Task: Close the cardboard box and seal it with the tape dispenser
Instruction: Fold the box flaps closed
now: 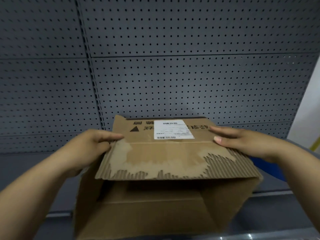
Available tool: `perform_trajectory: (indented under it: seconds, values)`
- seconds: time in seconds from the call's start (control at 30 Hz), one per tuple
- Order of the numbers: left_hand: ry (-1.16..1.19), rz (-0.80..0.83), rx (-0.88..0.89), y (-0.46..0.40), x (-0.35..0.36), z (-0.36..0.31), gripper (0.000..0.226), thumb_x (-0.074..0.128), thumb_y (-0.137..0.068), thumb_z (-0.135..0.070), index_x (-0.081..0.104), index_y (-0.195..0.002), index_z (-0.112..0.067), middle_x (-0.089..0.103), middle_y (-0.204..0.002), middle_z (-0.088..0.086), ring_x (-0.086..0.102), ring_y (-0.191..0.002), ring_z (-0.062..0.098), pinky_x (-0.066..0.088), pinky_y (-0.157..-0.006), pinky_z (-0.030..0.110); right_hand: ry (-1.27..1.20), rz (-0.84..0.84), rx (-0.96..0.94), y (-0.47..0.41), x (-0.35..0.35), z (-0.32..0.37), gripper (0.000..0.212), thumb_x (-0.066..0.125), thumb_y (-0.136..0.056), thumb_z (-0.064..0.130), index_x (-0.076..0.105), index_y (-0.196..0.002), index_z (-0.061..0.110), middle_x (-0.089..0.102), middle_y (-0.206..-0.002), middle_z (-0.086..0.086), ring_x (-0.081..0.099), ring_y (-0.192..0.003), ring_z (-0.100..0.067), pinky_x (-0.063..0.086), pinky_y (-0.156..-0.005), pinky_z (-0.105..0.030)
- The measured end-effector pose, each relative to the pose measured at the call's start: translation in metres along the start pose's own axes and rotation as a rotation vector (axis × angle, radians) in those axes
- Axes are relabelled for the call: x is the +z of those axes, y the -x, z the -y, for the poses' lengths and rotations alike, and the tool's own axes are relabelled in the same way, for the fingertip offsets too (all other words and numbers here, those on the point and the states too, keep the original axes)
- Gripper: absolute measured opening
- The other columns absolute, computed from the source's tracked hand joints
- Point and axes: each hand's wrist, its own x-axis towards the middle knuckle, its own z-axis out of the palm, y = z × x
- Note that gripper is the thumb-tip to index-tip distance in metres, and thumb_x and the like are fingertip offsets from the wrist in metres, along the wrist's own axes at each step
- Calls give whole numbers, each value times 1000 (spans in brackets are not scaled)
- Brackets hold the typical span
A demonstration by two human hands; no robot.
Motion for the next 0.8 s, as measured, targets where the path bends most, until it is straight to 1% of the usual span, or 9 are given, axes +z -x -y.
perform_trajectory:
  seconds: [0.1, 0.17, 0.27, 0.37, 0.5, 0.57, 0.63, 0.7, 0.8]
  values:
    - [238, -124, -84, 1, -9, 6, 39, 41, -94, -1, 69, -102, -27, 68, -102, -5, 64, -82, 9, 46, -59, 20, -72, -23, -50, -3, 1, 10, 63, 49, -75, 60, 36, -135, 51, 37, -129, 26, 39, -107, 6, 32, -83, -17]
    - [309, -148, -106, 3, -7, 10, 38, 41, -94, -1, 70, -98, -24, 70, -98, -2, 66, -73, 8, 46, -54, 18, -22, -42, -78, -6, 4, 13, 65, 48, -71, 64, 37, -134, 53, 36, -133, 28, 37, -115, 4, 28, -91, -22]
    - [337, -189, -107, 5, 0, 18, 37, 44, -93, 0, 73, -92, -23, 70, -99, -3, 65, -81, 12, 45, -62, 24, -19, -69, -106, -8, 10, 14, 64, 49, -69, 65, 39, -131, 55, 38, -139, 26, 39, -118, 2, 32, -88, -18]
    - [416, -212, -149, 7, -1, 24, 34, 44, -93, 0, 73, -90, -18, 72, -92, 1, 65, -77, 16, 45, -60, 25, 24, -68, -147, -3, 10, 13, 67, 53, -66, 76, 36, -128, 60, 38, -135, 30, 41, -116, 5, 33, -80, -11]
    - [511, -288, -181, 8, -8, 30, 34, 43, -92, 0, 73, -85, -16, 74, -79, 4, 68, -69, 17, 49, -52, 24, 52, 98, -222, 11, 3, 14, 87, 61, -42, 86, 25, -120, 76, 28, -131, 45, 35, -120, 13, 34, -99, -21]
    - [542, -316, -194, 10, -11, 32, 34, 42, -92, 1, 72, -84, -15, 73, -71, 1, 66, -56, 9, 48, -43, 17, 53, 223, -266, 18, 1, 15, 99, 71, -41, 78, 18, -124, 75, 21, -141, 41, 25, -133, 8, 24, -112, -28]
    - [544, -329, -197, 12, -11, 34, 33, 42, -92, 0, 71, -85, -15, 73, -70, 1, 64, -50, 6, 45, -38, 14, 162, 330, -300, 22, 2, 18, 107, 76, -45, 71, 7, -127, 74, 5, -145, 42, 8, -137, 13, 12, -115, -24]
    - [551, -312, -196, 15, -11, 36, 32, 43, -92, -2, 72, -87, -15, 73, -69, 1, 64, -50, 7, 45, -38, 15, 320, 322, -316, 21, 3, 19, 108, 74, -48, 69, -2, -124, 76, -5, -144, 44, -2, -132, 22, 6, -113, -17]
    - [590, -258, -195, 20, -14, 38, 31, 43, -94, -6, 72, -90, -16, 73, -81, 7, 65, -58, 14, 48, -41, 18, 258, 226, -343, 19, 4, 20, 99, 73, -50, 70, 10, -126, 74, 15, -145, 39, 14, -133, 18, 12, -115, -20]
